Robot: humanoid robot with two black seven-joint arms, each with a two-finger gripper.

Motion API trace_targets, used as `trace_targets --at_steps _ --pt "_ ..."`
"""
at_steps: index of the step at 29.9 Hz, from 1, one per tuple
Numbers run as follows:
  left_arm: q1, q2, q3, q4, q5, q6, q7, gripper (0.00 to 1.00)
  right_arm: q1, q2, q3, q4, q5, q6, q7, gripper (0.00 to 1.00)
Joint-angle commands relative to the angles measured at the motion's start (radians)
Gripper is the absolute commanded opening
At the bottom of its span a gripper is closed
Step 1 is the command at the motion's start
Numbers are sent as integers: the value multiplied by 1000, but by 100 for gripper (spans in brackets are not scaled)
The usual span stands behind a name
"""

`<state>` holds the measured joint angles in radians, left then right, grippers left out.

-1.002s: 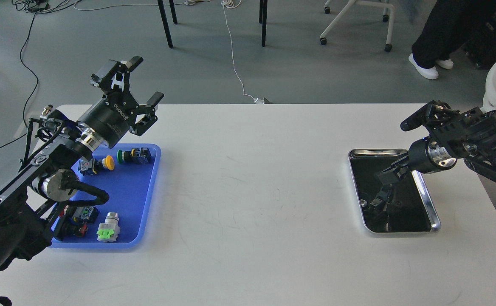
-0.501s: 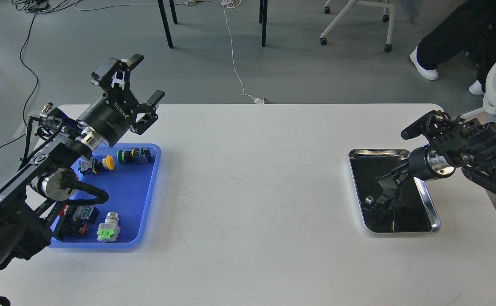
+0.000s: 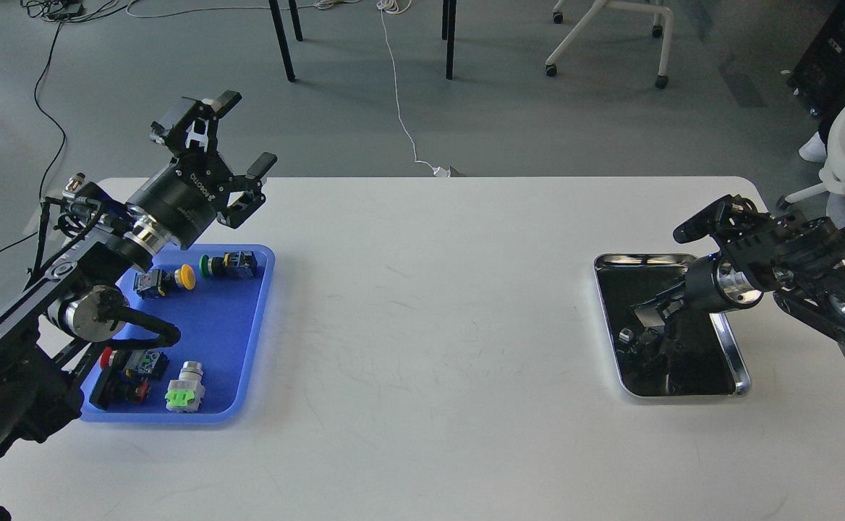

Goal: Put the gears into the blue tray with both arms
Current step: 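Grasp the small black gear in the metal tray with the right gripper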

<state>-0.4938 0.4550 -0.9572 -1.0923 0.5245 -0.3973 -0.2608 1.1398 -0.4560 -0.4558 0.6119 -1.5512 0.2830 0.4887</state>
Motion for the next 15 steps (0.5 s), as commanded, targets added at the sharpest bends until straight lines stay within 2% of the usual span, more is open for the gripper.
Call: trace_targets --at_steps 1,8,15 --pt "4 2 0 -3 0 0 0 98 -2 6 -3 -9 0 1 0 63" --pt "6 2 0 -8 0 0 0 99 0 5 -4 -9 0 2 0 62" --pt "6 2 0 -9 0 -2 0 99 0 -1 -4 -6 0 7 0 38"
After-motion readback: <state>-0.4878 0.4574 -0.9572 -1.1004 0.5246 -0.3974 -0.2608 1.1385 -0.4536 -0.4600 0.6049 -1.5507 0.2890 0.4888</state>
